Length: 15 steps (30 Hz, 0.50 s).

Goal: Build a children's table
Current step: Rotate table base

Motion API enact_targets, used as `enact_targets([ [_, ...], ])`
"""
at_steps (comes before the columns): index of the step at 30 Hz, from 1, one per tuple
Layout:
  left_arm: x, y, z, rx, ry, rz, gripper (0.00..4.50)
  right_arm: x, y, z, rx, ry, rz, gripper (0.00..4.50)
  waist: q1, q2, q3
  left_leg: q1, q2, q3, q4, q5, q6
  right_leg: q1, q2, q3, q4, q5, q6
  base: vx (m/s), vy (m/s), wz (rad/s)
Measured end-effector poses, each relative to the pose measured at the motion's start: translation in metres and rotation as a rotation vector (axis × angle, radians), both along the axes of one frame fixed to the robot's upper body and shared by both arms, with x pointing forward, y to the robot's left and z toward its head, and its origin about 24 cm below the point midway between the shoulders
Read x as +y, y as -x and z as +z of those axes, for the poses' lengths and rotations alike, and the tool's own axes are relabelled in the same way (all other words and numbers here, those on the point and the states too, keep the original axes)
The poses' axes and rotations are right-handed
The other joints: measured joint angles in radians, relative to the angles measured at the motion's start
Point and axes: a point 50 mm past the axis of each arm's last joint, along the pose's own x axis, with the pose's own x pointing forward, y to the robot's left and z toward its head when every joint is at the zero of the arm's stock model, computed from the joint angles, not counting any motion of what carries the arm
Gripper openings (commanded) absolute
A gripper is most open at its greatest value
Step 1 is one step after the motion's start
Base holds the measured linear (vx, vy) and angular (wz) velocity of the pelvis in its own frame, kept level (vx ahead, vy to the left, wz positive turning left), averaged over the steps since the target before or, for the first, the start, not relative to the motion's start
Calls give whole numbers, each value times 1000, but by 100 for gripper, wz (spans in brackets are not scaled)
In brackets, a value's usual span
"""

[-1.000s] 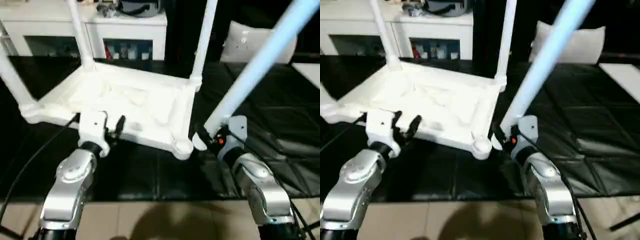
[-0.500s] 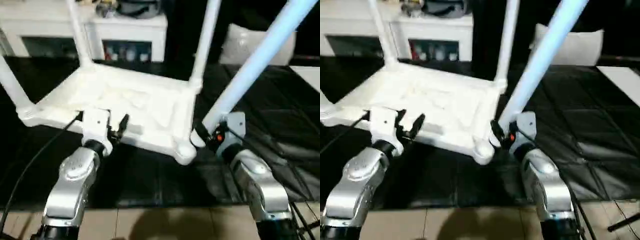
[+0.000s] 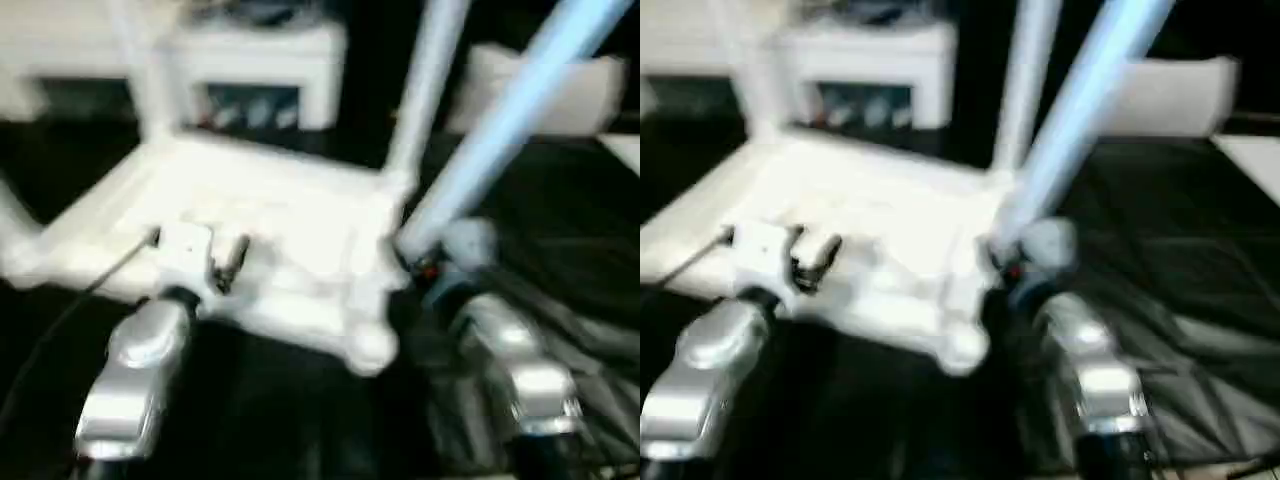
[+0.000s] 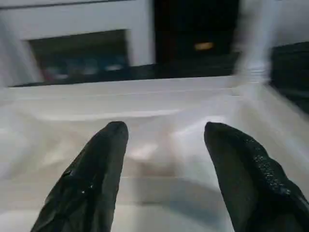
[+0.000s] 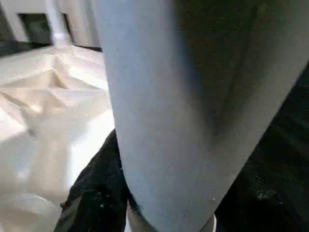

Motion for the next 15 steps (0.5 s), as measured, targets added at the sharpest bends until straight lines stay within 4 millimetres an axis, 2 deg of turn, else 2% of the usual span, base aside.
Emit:
enact_targets([
  [1,-5,1,-2,6,5,-18,292,-4,2,-2,8,3,-13,188,8,2,2,-9,-2,-8,23,8,22,13,3,-2,-10,2,-5,73,-70,3],
  [2,-6,1,-2,6,3,-27,292,-7,3,-4,12,4,-27,188,12,7,2,-21,-7,-14,17,28,-6,27,8,-10,-19,4,-8,35,-55,-7],
  [3,-5,0,0,1,-1,-27,292,-9,3,-2,7,2,-38,188,14,21,4,-24,1,-14,-26,52,-42,35,21,-21,-22,4,-10,0,0,0],
  [4,-4,1,0,-1,-7,-26,292,-10,2,-2,3,1,-43,188,17,28,5,-25,5,-19,-28,66,-94,37,31,-24,-21,5,-12,0,0,0],
  [5,1,1,-1,5,-26,-16,292,-8,3,-3,4,-7,-47,188,13,29,5,-33,14,-20,-28,70,-103,38,35,-28,-33,13,-12,0,0,0],
  [6,2,1,-1,6,-26,-13,292,-6,3,-3,1,-8,-40,188,13,30,5,-39,18,-19,-28,73,-103,33,36,-28,-40,22,-13,0,0,0],
  [7,2,1,-1,9,-26,-14,292,-3,3,-3,2,-9,-34,188,13,35,8,-44,19,-20,-28,76,-101,32,36,-29,-46,28,-13,0,0,0],
  [10,4,1,-3,18,-39,-15,292,0,4,-4,4,-7,-26,188,14,46,15,-43,20,-9,-30,76,-96,35,32,-27,-52,37,-16,-42,22,3],
  [13,4,0,-4,21,-46,-24,292,-2,6,-6,12,-10,-36,188,12,41,25,-31,28,7,-35,78,-98,42,31,-25,-53,33,-9,-45,2,1],
  [15,2,0,-4,25,-45,-35,292,-5,5,-6,11,-9,-45,188,9,37,28,-31,29,9,-44,80,-101,41,31,-25,-59,33,-9,-62,-20,0],
])
